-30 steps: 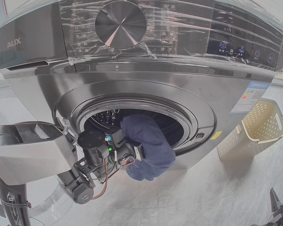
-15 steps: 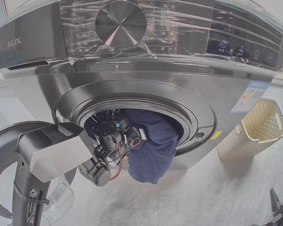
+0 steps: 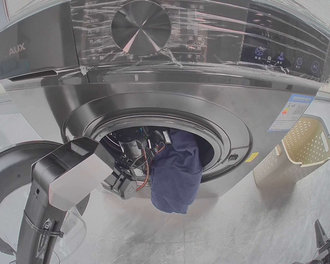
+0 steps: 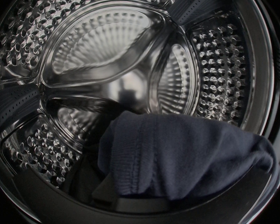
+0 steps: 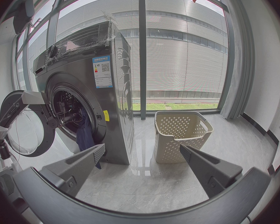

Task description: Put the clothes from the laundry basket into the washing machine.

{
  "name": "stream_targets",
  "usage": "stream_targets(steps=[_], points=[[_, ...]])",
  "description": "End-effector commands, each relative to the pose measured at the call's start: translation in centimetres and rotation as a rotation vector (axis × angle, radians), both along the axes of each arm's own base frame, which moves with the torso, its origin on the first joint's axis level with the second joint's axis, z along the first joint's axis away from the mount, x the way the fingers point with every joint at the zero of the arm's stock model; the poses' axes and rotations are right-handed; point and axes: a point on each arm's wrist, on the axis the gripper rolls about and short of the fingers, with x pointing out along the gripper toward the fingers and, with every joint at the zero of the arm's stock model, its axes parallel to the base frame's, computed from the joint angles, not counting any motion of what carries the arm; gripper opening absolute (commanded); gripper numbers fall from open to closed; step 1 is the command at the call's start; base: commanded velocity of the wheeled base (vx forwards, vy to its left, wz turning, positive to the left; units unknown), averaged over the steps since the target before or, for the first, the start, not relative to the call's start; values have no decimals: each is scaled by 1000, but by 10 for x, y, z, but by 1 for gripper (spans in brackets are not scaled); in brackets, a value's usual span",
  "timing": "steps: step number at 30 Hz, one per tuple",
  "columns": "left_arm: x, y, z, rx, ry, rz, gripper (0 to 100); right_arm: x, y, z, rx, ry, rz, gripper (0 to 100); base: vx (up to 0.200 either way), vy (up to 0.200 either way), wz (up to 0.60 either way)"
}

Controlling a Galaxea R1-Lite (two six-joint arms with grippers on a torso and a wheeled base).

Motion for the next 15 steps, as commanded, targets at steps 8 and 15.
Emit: stream_targets(steps=[8, 15], points=[[3, 1, 0, 2, 10, 22, 100, 0, 0, -5, 0, 0, 0, 100, 0, 0, 0], [-31, 7, -7, 109, 179, 1, 100, 0, 0, -5, 0, 0, 0, 100, 0, 0, 0]])
